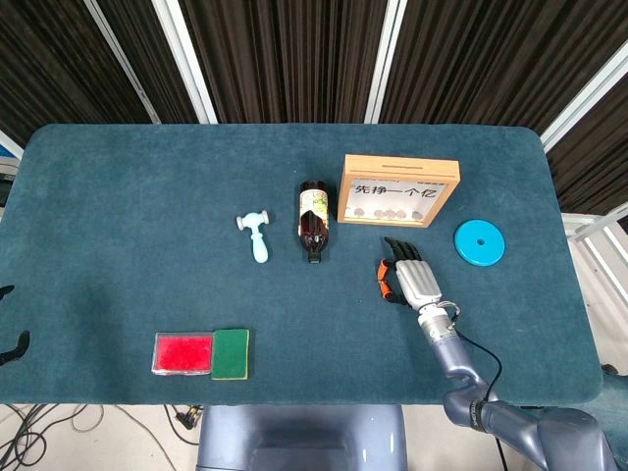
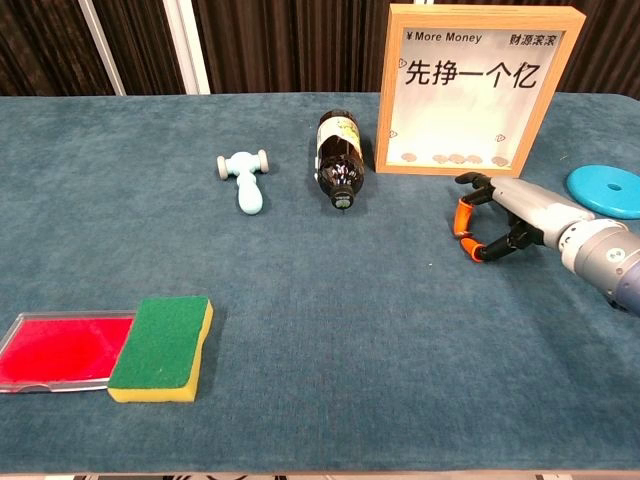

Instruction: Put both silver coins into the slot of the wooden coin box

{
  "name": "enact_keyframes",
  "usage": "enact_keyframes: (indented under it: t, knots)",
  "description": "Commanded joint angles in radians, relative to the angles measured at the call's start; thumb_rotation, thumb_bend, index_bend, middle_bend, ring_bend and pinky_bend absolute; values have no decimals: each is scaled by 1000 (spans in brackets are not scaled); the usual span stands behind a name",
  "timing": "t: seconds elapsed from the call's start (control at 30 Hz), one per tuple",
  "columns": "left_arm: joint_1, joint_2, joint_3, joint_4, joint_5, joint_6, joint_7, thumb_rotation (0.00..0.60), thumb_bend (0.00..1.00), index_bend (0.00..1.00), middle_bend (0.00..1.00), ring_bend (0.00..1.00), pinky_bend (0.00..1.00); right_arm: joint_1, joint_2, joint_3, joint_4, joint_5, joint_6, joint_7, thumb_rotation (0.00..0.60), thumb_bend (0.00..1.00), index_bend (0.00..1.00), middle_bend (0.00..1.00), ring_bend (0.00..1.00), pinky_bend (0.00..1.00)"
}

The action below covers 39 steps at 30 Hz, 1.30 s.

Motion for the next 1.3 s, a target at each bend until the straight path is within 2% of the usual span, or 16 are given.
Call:
enact_keyframes:
  t: [0.03, 0.47, 0.73, 1.03, 1.3]
  knots:
    - [0, 1, 0, -1, -2, -2, -2, 600, 397, 135, 0, 0, 0, -2, -2, 3, 1, -2, 6, 15, 600, 438, 714, 75, 0, 0]
    - [-1, 3, 2, -5, -6, -5, -3, 600, 397, 138, 0, 0, 2, -11, 16, 4, -18, -4, 17, 39, 600, 487, 718, 75, 0, 0]
    - [-1, 3, 2, -8, -9, -4, -2, 600, 397, 138, 0, 0, 2, -23, 69, 23, -89, -6, 55, 53, 600, 532, 777, 83, 10, 0]
    - [-3, 3, 3, -9, -11, -7, -1, 600, 397, 139, 0, 0, 2, -50, 241, 62, -321, -4, 118, 2, 600, 536, 783, 83, 10, 0]
    - [-4, 5, 4, -10, -11, -10, -2, 600, 397, 139, 0, 0, 2, -59, 416, 138, -561, 37, 164, -120, 600, 536, 783, 83, 10, 0]
